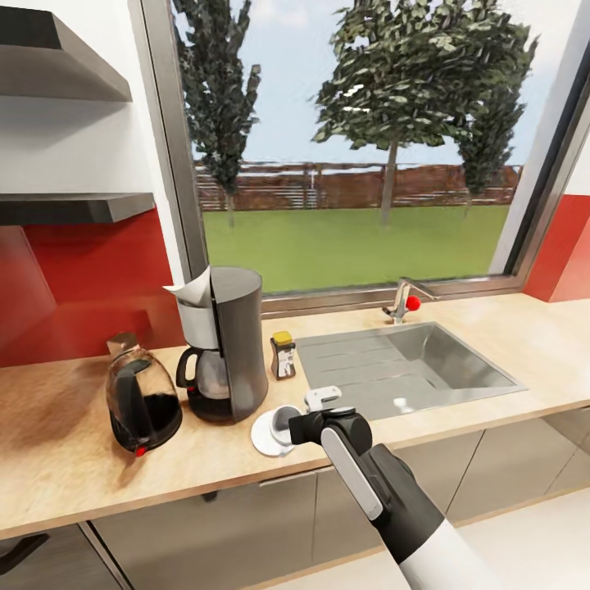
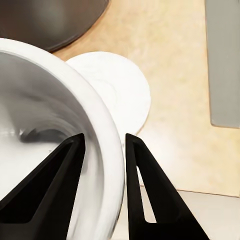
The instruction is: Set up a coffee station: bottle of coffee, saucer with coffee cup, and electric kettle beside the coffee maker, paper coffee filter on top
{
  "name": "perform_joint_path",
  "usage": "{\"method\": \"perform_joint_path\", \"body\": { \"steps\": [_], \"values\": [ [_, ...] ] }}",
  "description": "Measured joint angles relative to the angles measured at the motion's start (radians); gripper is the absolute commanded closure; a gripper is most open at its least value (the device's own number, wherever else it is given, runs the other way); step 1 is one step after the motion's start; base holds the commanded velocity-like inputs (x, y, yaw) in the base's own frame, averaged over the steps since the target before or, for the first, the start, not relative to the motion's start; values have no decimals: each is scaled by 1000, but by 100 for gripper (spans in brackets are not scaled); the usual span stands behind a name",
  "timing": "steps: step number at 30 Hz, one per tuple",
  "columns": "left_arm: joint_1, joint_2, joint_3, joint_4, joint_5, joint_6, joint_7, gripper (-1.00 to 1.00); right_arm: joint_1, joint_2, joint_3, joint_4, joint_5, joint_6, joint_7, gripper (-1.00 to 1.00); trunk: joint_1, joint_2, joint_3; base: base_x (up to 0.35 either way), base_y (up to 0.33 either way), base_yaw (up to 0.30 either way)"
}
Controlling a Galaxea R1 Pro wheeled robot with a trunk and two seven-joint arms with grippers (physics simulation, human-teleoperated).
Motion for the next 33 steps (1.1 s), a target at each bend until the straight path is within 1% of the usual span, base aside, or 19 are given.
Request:
{"method": "perform_joint_path", "body": {
  "steps": [4,10,22,26,33],
  "values": [
    [0,-1,0,0,0,1,-1,-100,0,0,0,2,0,0,0,100,0,0,0,9,2,0],
    [0,-1,0,0,0,1,-1,-100,0,0,3,4,0,0,0,100,0,0,0,124,69,0],
    [0,-1,0,0,1,1,-1,-100,1,-5,6,11,-1,-1,2,100,0,0,0,18,10,0],
    [0,-1,0,0,1,1,0,-100,0,-4,5,72,-5,-1,2,100,0,0,0,81,55,0],
    [0,-1,0,0,1,1,0,-100,1,-2,5,87,-5,-2,2,100,0,0,0,23,8,0]
  ]
}}
